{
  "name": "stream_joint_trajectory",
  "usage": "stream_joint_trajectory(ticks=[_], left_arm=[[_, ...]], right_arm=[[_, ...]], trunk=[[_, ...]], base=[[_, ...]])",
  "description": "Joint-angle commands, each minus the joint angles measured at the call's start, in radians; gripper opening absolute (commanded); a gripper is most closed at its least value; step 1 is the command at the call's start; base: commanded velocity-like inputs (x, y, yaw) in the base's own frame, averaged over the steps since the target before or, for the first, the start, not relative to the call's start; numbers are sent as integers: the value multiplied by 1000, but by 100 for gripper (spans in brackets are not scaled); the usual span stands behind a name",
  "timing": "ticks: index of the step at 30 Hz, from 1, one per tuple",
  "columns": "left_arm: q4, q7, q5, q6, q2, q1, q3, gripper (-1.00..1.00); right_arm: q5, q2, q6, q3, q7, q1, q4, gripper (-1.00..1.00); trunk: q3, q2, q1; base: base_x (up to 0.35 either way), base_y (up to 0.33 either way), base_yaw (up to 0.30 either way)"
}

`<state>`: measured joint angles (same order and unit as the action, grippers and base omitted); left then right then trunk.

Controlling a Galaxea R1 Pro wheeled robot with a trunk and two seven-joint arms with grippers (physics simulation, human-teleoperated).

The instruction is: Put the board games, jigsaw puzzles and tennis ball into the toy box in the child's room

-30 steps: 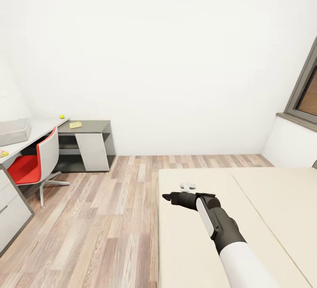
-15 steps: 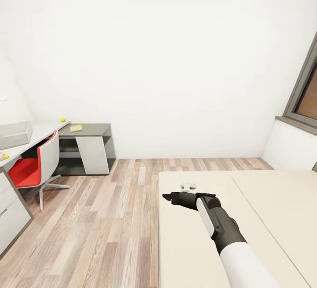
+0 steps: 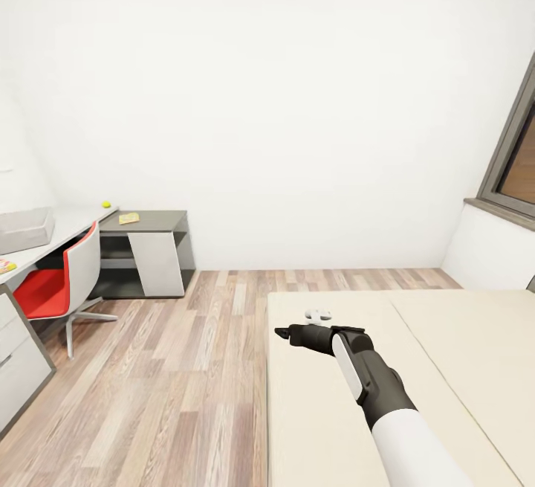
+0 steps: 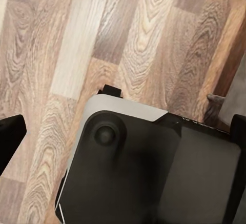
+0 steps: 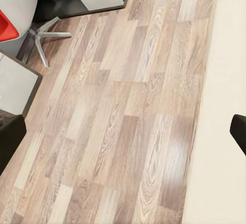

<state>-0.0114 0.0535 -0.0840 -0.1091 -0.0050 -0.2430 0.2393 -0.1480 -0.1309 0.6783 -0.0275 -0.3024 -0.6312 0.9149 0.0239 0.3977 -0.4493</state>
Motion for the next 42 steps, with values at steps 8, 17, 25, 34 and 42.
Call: stream_joint_trajectory(ticks=[8, 17, 25, 34, 42], left_arm=[[-1, 2, -9, -5, 3, 4, -3, 100], [1, 2, -11, -8, 4, 5, 1, 100], [10, -1, -12, -1, 72, -5, 7, 100], [249, -11, -32, 312, 207, -93, 11, 100], [630, -138, -45, 740, 231, -198, 12, 100]], right_arm=[[-10, -1, 6, -1, 2, -1, 1, 100], [-10, -1, 8, 0, 2, -1, 1, 100], [-10, -1, 7, 0, 3, -1, 1, 100], [-4, -2, 5, 1, 4, -1, 1, 100], [-1, -2, 10, 2, 13, -1, 0, 100]], trunk=[[2, 2, -1], [2, 2, -1], [2, 2, -1], [2, 2, -1], [2, 2, -1]], base=[[0, 0, 0], [0, 0, 0], [0, 0, 0], [0, 0, 0], [0, 0, 0]])
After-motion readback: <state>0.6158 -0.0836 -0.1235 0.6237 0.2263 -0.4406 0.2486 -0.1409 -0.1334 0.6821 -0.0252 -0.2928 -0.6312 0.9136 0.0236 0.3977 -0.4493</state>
